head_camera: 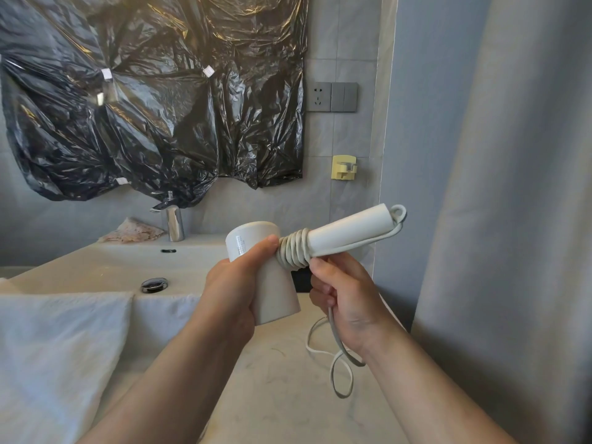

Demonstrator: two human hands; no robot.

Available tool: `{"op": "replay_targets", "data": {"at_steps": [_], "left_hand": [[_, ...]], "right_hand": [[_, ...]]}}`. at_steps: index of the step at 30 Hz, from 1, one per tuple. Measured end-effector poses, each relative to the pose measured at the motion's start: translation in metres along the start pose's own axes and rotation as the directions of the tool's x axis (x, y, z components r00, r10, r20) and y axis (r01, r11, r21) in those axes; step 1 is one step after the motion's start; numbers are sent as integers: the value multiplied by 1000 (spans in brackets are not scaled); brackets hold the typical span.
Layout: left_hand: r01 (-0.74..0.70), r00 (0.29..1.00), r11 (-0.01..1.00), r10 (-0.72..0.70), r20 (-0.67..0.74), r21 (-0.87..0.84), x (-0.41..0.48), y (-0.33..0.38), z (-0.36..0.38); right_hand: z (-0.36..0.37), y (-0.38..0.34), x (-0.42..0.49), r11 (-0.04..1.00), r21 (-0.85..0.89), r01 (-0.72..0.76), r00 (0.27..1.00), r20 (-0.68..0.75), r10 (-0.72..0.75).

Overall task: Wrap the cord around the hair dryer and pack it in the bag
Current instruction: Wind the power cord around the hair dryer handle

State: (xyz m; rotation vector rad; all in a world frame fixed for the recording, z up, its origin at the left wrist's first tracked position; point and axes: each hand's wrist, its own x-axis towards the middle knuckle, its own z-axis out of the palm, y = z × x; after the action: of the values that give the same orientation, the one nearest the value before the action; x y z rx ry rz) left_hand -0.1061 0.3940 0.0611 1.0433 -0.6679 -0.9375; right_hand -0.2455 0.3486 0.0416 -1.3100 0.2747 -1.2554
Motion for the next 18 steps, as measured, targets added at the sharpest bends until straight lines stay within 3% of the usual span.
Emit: {"op": "replay_targets", "data": {"at_steps": [2, 6, 11, 13, 15, 18], "left_hand": [[1, 1000, 1000, -1, -11, -1, 1, -2, 0], [-53, 996, 999, 53, -68, 6, 1, -6, 4], [-153, 972, 983, 168, -163, 101, -2, -7, 6], [-216, 957, 967, 236, -167, 133, -1, -8, 5], [-284, 929, 940, 318, -187, 189, 1, -9, 5], [-367, 878, 883, 433, -204, 294, 7, -10, 2]], "right_hand": [[1, 0, -1, 999, -36, 7, 1000, 15, -7], [8, 3, 2, 989, -148, -2, 988, -152, -21], [7, 7, 1, 988, -100, -120, 973, -207, 98], [8, 10, -1, 966, -206, -153, 964, -245, 101], [12, 7, -4, 864, -472, -175, 965, -258, 54], [13, -4, -7, 583, -794, -176, 984, -161, 78]]}}
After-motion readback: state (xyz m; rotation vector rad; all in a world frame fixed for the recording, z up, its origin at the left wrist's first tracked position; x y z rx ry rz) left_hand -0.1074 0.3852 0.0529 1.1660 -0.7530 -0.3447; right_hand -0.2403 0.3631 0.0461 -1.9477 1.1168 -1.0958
